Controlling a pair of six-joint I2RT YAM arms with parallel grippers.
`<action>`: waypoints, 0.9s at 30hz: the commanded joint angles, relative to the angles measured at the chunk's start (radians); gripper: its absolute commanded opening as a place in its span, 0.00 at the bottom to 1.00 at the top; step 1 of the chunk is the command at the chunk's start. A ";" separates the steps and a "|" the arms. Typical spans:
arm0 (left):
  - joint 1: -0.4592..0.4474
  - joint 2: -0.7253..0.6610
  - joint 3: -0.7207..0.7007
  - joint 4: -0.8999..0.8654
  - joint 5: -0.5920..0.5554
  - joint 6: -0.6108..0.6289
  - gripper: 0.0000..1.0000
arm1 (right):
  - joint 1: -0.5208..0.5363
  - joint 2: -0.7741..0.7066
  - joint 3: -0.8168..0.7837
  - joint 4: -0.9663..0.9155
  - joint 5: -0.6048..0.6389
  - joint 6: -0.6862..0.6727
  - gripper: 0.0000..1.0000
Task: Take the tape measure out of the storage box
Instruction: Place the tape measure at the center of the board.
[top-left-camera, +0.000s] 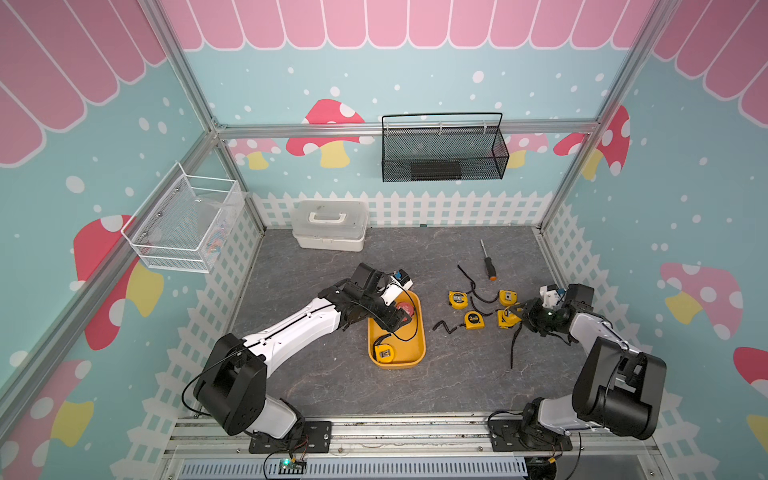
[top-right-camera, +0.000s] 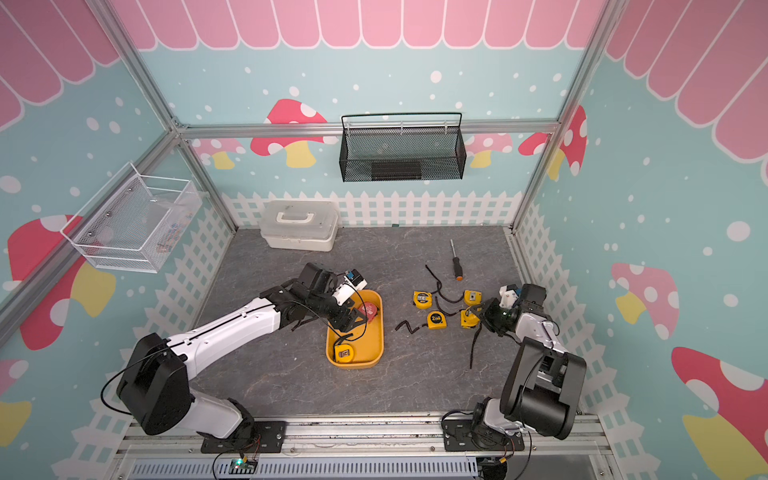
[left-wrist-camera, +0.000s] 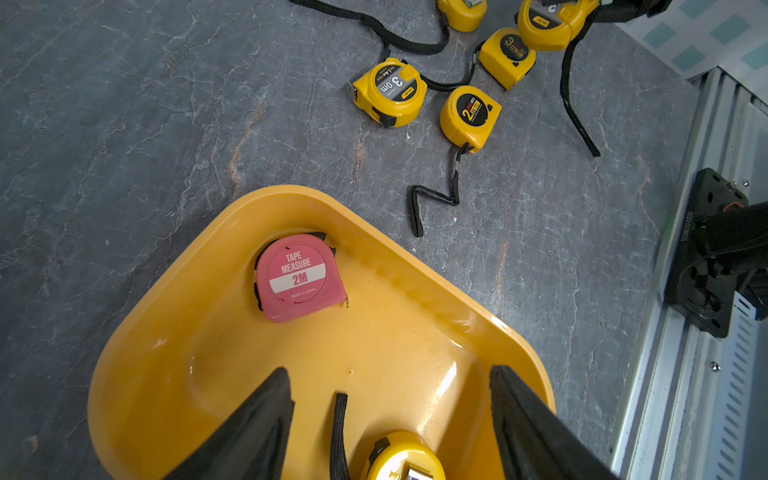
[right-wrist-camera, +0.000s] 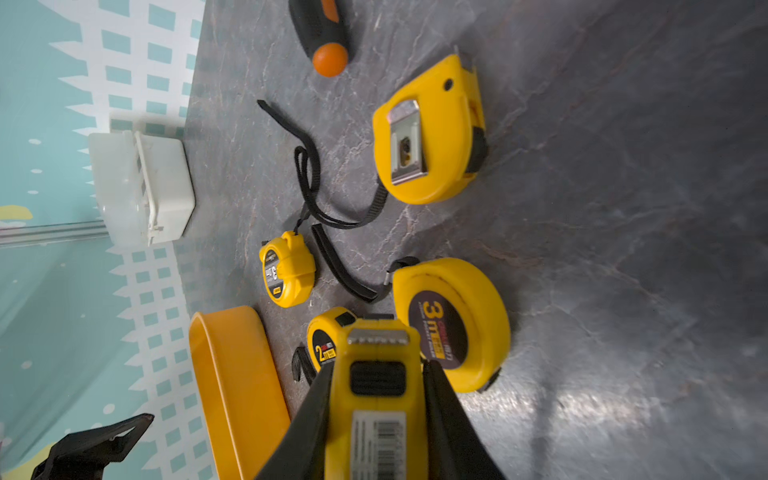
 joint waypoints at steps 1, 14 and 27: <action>0.003 0.006 0.032 0.015 0.028 0.026 0.76 | -0.033 -0.042 -0.022 0.014 0.036 -0.012 0.29; 0.003 0.007 0.030 0.017 0.035 0.033 0.76 | -0.123 -0.025 -0.063 0.012 0.103 0.003 0.29; 0.003 -0.008 0.008 0.030 0.025 0.039 0.76 | -0.162 0.023 -0.067 0.017 0.132 -0.007 0.29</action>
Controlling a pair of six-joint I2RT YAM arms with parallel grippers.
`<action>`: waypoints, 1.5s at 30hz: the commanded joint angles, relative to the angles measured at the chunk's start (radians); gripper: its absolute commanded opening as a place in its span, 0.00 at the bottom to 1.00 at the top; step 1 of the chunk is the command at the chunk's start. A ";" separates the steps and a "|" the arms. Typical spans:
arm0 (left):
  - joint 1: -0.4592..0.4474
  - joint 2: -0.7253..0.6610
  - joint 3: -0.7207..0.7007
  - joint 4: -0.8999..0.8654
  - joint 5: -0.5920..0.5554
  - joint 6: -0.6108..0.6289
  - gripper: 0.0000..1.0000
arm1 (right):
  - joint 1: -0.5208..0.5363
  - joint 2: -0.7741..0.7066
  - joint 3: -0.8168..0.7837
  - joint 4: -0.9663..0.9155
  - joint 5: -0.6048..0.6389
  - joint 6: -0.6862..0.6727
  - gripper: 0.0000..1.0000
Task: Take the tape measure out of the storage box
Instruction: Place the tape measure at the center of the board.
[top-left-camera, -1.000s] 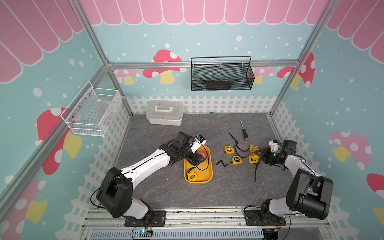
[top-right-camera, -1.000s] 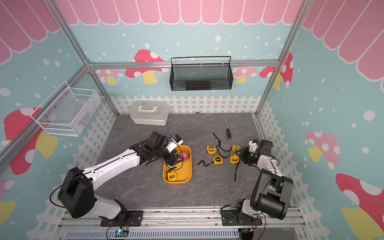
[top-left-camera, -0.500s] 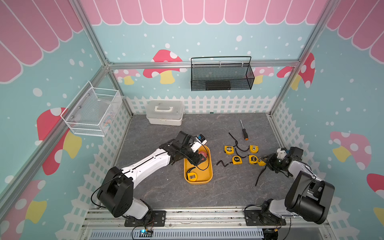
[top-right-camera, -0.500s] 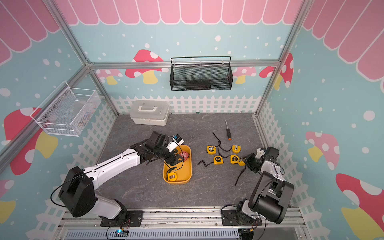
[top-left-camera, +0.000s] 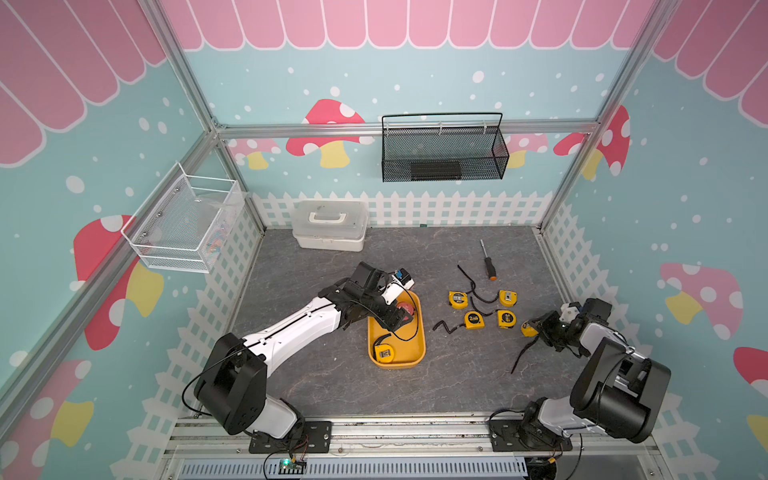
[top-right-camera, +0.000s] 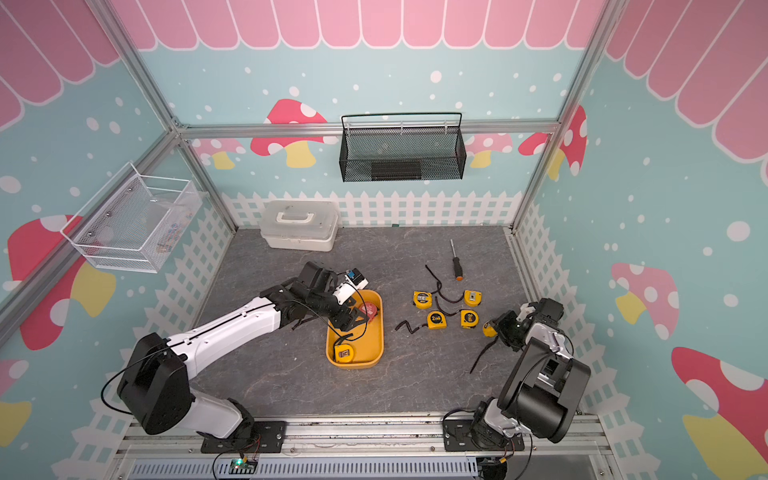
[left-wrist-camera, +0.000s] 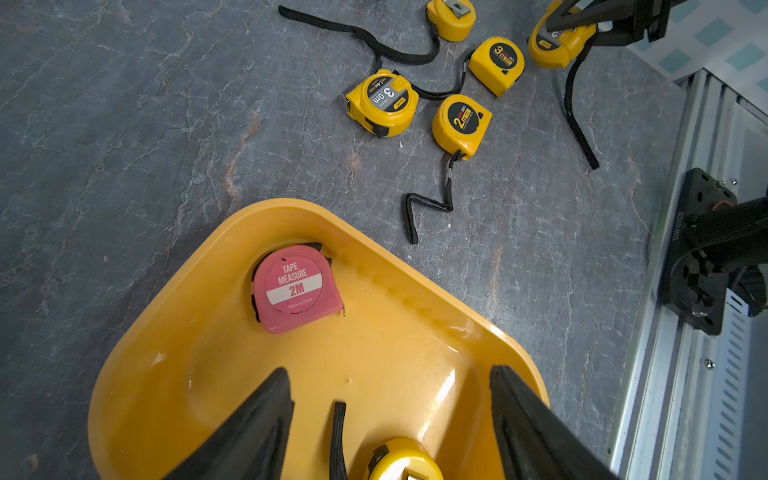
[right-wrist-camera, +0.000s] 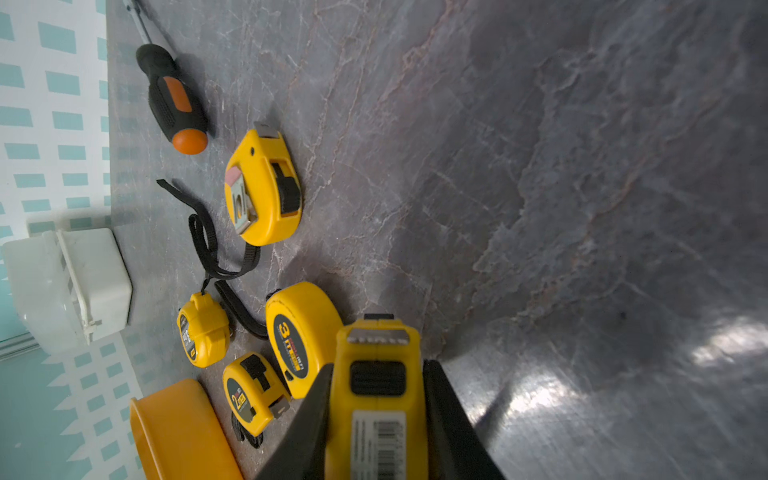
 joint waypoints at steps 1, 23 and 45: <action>0.003 -0.009 -0.004 0.025 0.011 0.023 0.76 | -0.007 0.025 -0.010 0.015 -0.002 -0.011 0.29; 0.003 -0.039 -0.030 0.073 0.009 0.017 0.76 | -0.010 0.029 -0.024 -0.013 0.032 -0.007 0.38; 0.008 -0.057 -0.040 0.080 -0.098 -0.004 0.77 | -0.022 0.008 -0.019 -0.050 0.042 -0.012 0.51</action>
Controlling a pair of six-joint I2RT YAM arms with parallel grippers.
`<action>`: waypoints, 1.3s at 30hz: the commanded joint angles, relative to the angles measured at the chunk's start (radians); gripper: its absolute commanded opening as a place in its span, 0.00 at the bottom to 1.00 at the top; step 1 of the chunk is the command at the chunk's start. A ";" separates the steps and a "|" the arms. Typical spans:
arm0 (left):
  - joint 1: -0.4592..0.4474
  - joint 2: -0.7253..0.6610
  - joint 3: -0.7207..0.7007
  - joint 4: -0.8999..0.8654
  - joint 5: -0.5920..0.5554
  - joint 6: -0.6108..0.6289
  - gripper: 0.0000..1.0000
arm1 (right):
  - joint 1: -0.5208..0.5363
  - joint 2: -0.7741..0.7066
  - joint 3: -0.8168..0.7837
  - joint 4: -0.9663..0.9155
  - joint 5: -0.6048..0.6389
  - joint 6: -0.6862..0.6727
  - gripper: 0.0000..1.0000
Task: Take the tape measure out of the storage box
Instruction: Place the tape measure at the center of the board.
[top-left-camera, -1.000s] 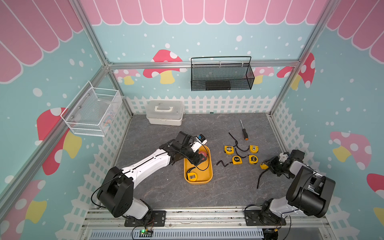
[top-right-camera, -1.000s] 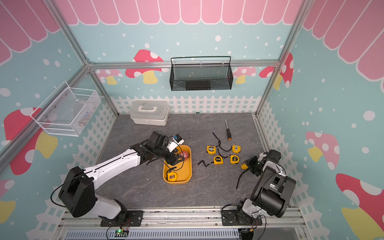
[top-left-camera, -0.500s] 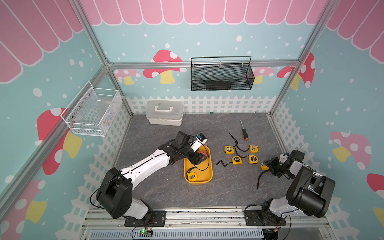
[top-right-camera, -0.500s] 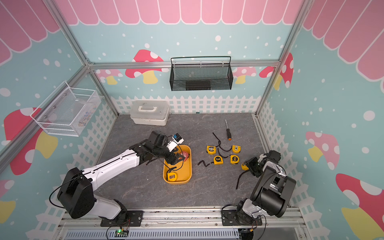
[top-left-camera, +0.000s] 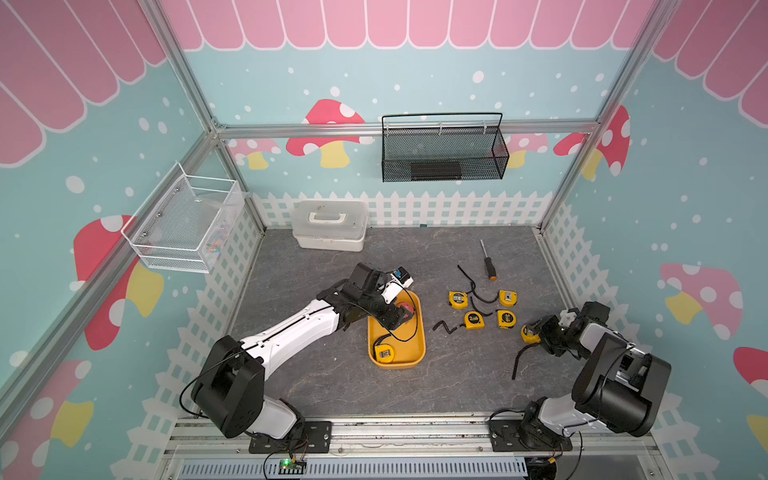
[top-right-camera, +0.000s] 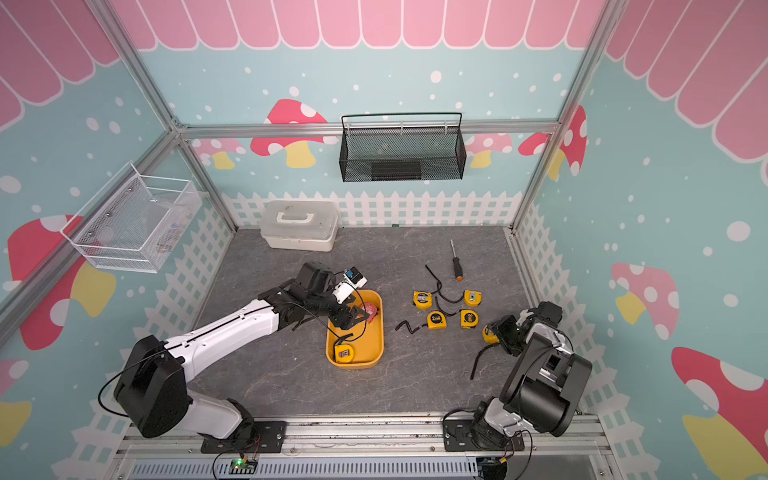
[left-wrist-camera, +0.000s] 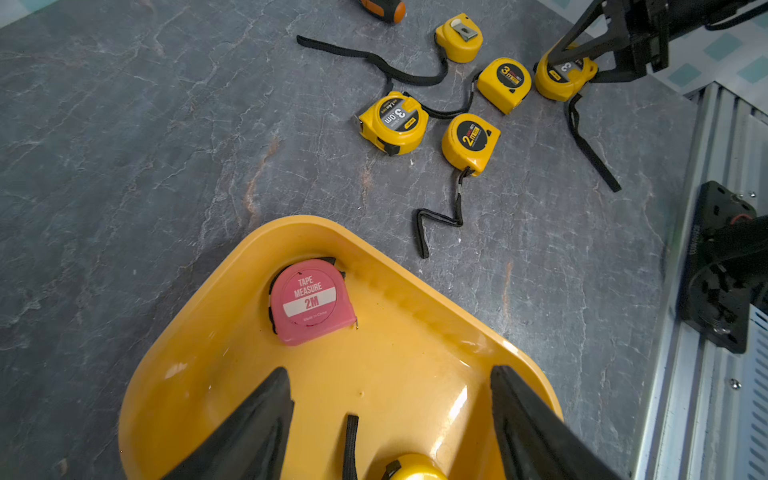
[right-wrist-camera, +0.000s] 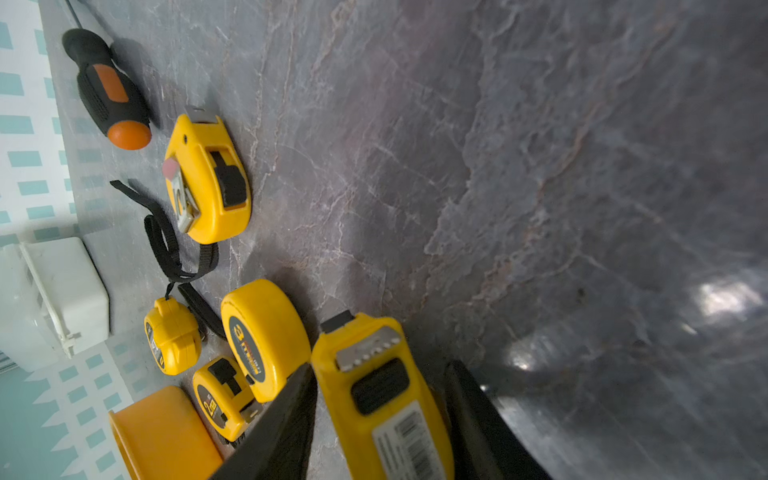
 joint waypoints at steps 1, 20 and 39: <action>0.006 -0.036 -0.013 0.018 -0.074 -0.006 0.77 | -0.008 -0.021 -0.011 -0.022 0.011 -0.012 0.52; 0.020 -0.089 -0.105 0.158 -0.476 -0.176 0.99 | -0.013 -0.102 -0.015 -0.076 0.037 -0.010 0.69; 0.029 -0.059 -0.072 0.025 -0.434 -0.160 0.92 | -0.003 -0.545 -0.046 -0.304 0.067 0.014 0.71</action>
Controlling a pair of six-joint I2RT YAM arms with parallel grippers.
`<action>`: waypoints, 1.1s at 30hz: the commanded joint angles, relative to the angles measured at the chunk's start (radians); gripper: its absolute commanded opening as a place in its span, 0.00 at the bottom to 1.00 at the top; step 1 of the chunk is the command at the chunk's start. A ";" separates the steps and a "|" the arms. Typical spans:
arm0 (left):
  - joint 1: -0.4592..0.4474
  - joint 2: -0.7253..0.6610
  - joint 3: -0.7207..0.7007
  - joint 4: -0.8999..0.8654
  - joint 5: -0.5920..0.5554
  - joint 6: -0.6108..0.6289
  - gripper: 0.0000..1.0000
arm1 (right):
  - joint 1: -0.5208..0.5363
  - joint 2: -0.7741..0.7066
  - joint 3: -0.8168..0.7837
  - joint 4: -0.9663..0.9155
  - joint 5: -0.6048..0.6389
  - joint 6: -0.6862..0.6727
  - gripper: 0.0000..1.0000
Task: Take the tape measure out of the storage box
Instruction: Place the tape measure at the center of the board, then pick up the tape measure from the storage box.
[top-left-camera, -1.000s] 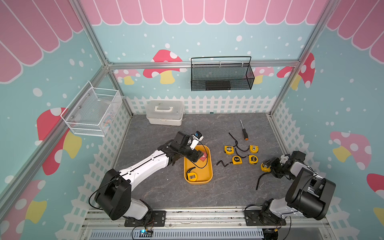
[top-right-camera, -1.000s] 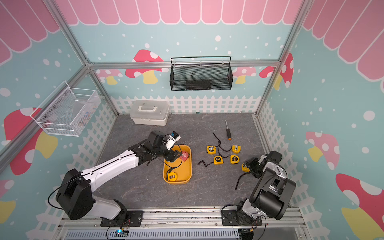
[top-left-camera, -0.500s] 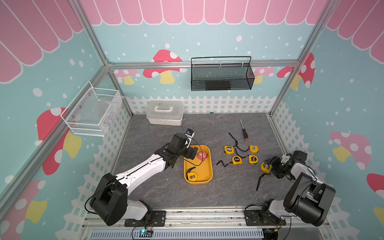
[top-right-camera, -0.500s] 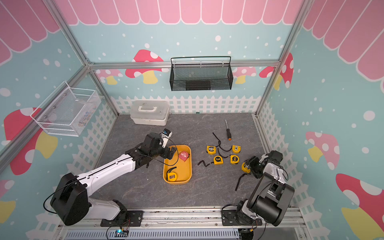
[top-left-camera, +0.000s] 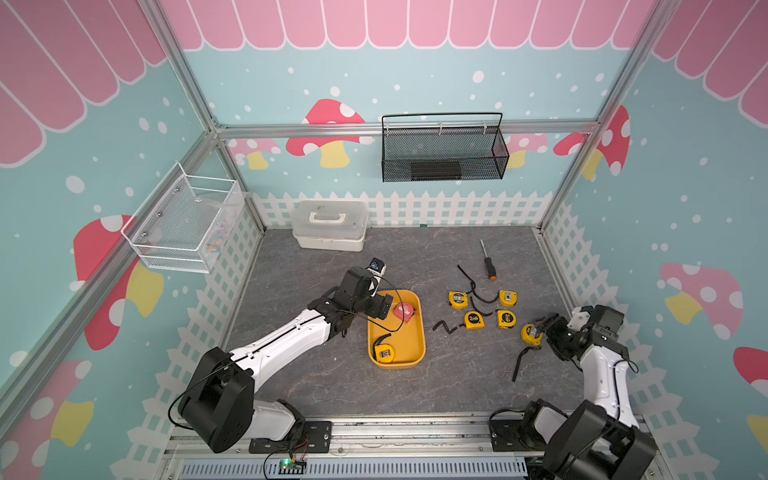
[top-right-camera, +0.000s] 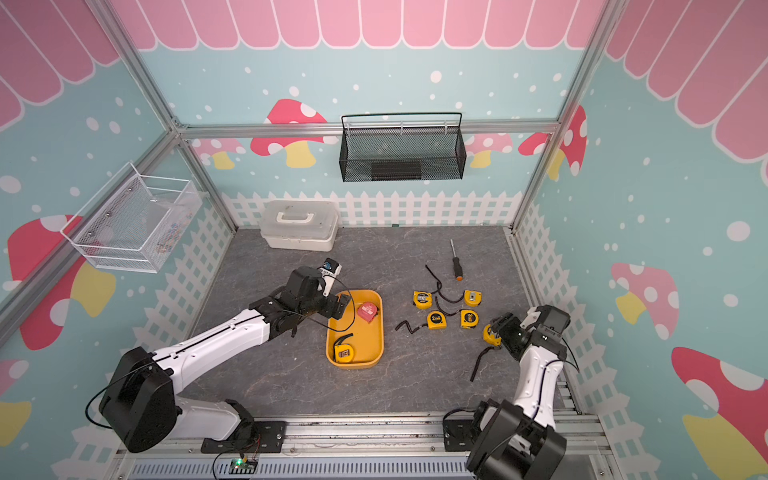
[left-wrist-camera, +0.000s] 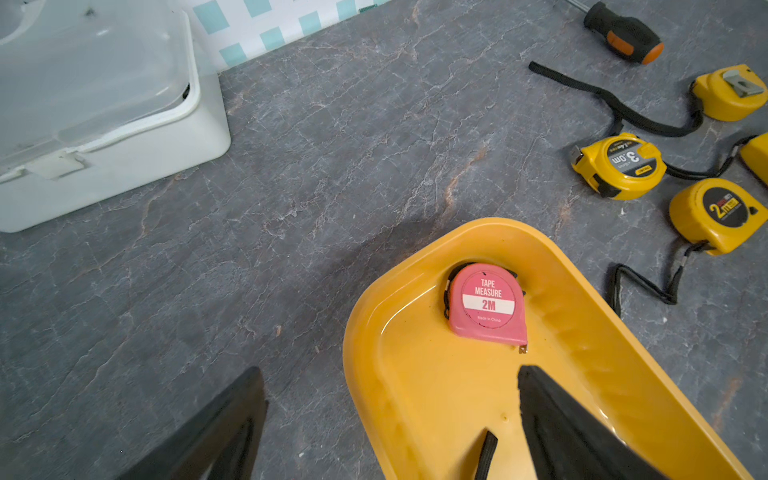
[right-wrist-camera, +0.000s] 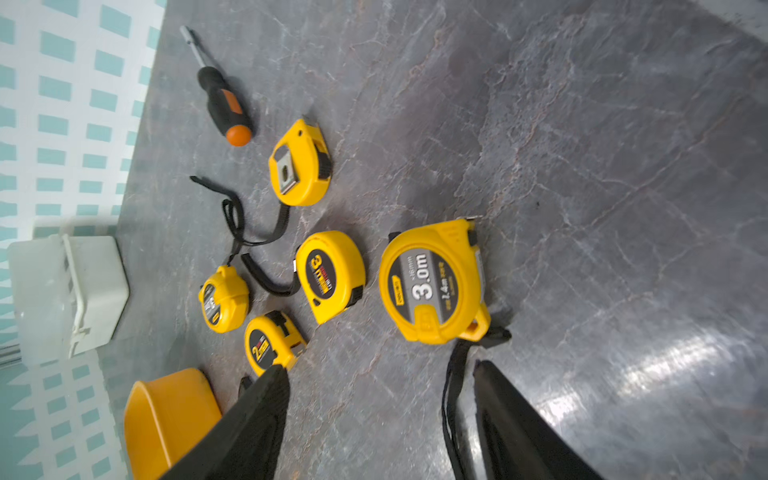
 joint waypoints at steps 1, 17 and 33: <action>0.008 0.022 0.040 -0.092 0.033 0.007 0.91 | 0.009 -0.093 -0.004 -0.105 0.007 0.009 0.71; -0.076 0.204 0.149 -0.207 0.109 -0.069 0.84 | 0.399 0.019 0.120 -0.049 0.065 0.045 0.71; -0.115 0.432 0.352 -0.298 0.101 -0.093 0.84 | 0.484 0.239 0.159 0.092 -0.005 0.026 0.72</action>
